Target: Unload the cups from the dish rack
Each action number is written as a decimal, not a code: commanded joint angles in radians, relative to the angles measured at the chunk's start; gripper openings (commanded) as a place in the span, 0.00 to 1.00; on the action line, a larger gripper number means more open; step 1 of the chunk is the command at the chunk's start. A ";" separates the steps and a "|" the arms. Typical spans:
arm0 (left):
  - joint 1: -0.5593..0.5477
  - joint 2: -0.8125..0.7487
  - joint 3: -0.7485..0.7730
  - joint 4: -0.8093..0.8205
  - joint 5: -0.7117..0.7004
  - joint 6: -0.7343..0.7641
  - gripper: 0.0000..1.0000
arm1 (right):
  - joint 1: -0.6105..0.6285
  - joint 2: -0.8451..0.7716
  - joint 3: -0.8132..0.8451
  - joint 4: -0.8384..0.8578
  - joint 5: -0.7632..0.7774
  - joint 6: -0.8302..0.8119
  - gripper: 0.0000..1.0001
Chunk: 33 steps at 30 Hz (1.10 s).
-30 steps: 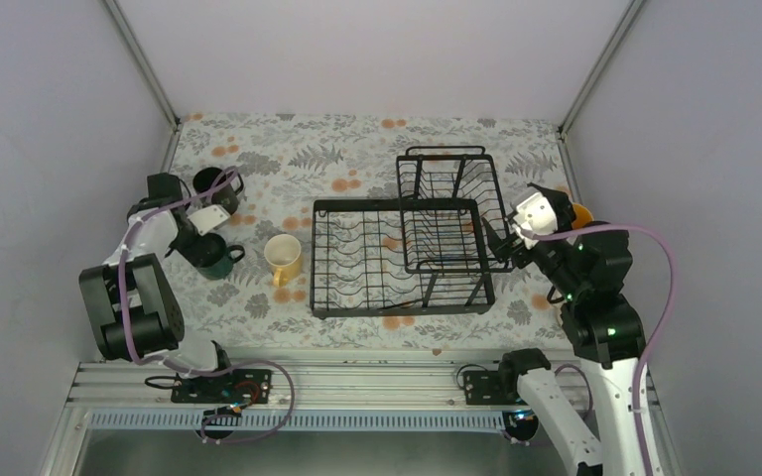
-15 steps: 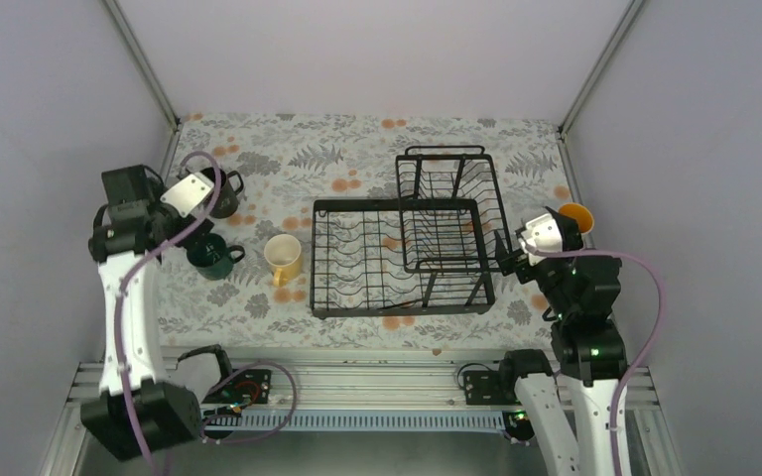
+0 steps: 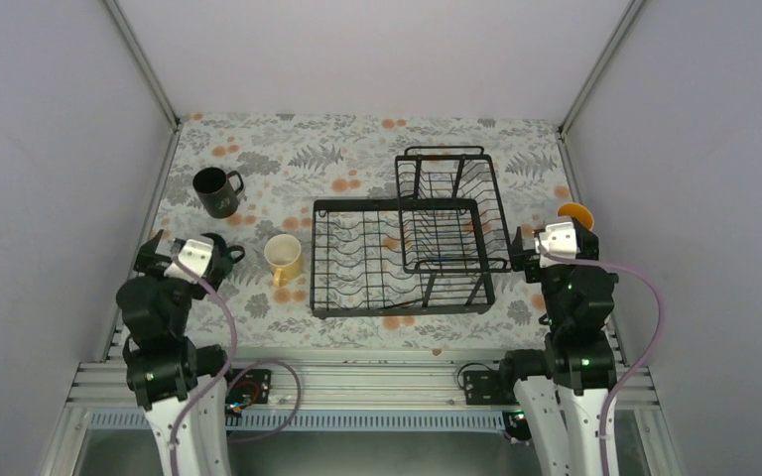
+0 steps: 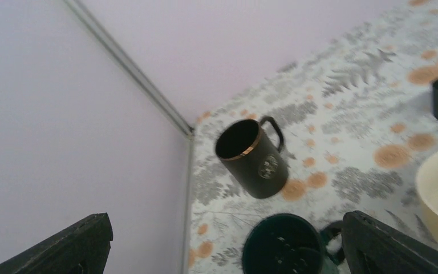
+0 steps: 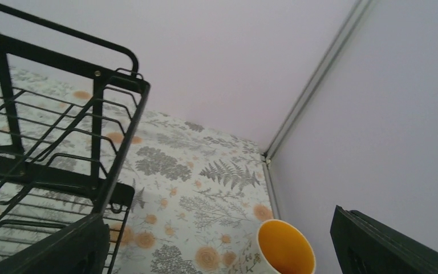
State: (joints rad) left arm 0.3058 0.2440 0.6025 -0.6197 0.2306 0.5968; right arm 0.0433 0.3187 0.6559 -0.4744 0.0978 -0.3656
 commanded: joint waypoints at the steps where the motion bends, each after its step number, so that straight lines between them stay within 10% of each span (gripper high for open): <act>1: 0.004 -0.149 -0.078 0.127 -0.146 -0.107 1.00 | -0.011 -0.024 -0.039 0.074 0.128 0.038 1.00; 5: 0.004 -0.191 -0.094 0.138 -0.184 -0.113 1.00 | -0.021 -0.051 -0.129 0.238 0.380 0.068 1.00; 33: 0.003 -0.175 -0.167 0.206 -0.286 -0.183 1.00 | -0.028 -0.110 -0.229 0.254 0.456 0.099 1.00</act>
State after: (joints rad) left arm 0.3058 0.0715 0.4393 -0.4400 -0.0452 0.4320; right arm 0.0242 0.2211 0.4374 -0.2573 0.5297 -0.3004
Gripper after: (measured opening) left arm 0.999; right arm 0.995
